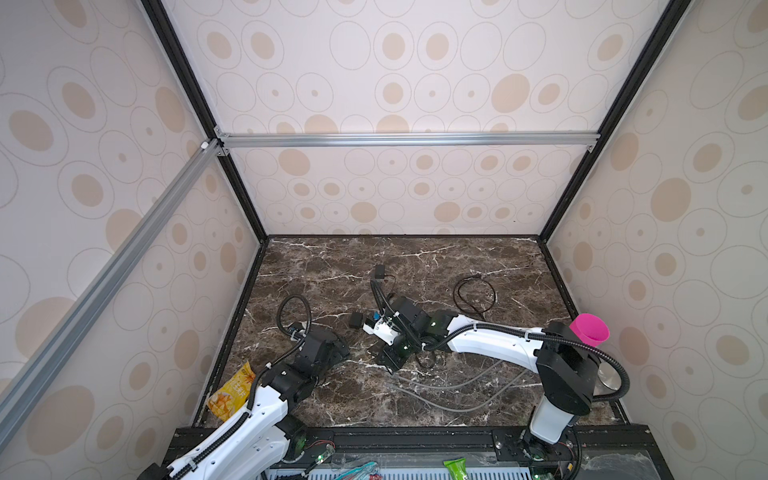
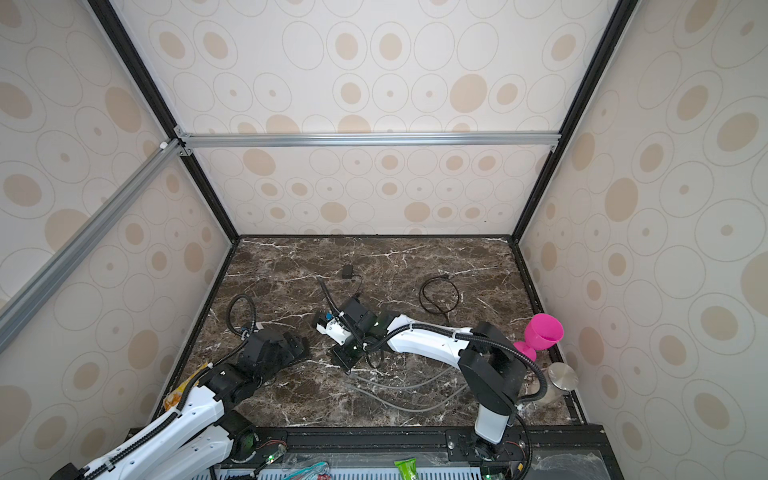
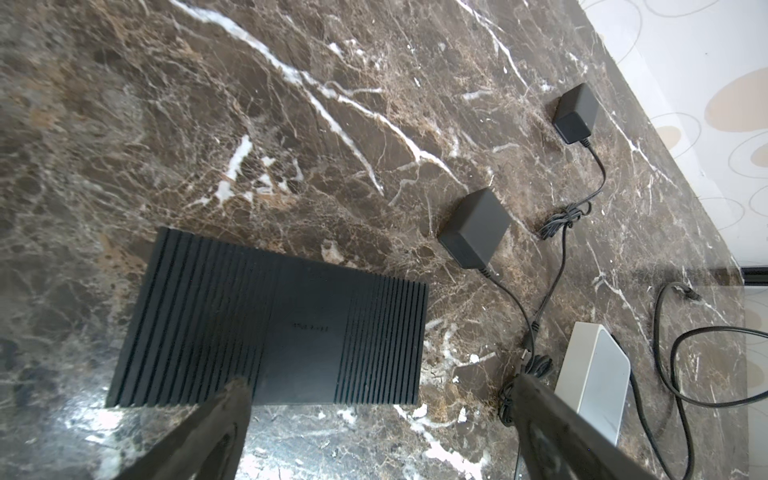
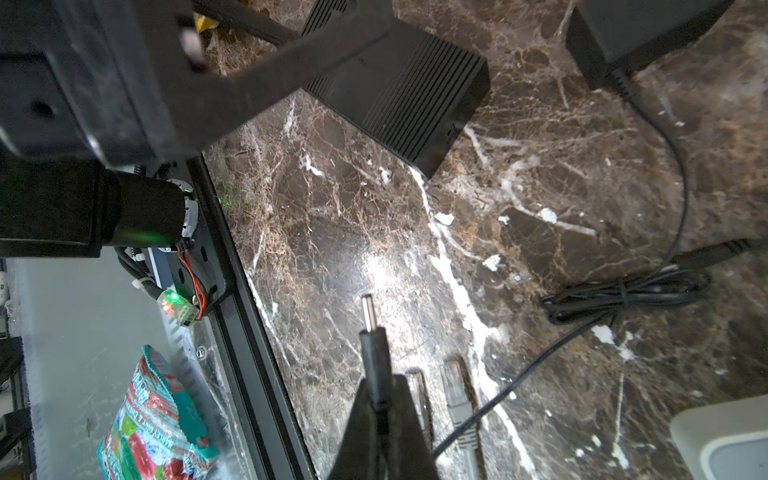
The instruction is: Insert the plug into the switch port
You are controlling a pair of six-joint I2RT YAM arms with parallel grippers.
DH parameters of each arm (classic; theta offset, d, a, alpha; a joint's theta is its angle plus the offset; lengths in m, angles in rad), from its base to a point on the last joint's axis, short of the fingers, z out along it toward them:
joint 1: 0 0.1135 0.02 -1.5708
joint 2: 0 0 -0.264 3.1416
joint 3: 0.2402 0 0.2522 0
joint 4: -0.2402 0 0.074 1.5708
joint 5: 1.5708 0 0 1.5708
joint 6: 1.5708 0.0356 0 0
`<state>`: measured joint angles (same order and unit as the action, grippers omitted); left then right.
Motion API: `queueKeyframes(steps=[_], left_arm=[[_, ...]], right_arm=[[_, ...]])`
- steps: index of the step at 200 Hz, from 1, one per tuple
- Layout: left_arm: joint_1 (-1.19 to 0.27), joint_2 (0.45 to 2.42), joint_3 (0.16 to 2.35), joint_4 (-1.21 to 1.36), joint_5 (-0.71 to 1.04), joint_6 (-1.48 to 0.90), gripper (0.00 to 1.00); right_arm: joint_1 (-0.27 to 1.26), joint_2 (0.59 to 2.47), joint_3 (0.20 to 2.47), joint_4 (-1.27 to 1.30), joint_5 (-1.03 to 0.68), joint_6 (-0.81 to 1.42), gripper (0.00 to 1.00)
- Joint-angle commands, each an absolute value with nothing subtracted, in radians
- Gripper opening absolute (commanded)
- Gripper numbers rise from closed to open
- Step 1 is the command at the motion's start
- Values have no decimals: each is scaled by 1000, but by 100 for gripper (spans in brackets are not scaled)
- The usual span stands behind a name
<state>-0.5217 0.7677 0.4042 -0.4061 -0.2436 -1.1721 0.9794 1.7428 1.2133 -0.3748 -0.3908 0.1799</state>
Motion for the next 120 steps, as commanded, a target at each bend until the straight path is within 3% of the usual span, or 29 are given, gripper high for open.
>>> queueKeyframes(steps=[1,120], left_arm=[[-512,775,384,-359,-258,-1107,98],[-508,808,317,-271,-277,-1001,98]], right_arm=[[976,1739,1211,-388,-402,200,0],[978,1778,1219,-380,-386,202,0]])
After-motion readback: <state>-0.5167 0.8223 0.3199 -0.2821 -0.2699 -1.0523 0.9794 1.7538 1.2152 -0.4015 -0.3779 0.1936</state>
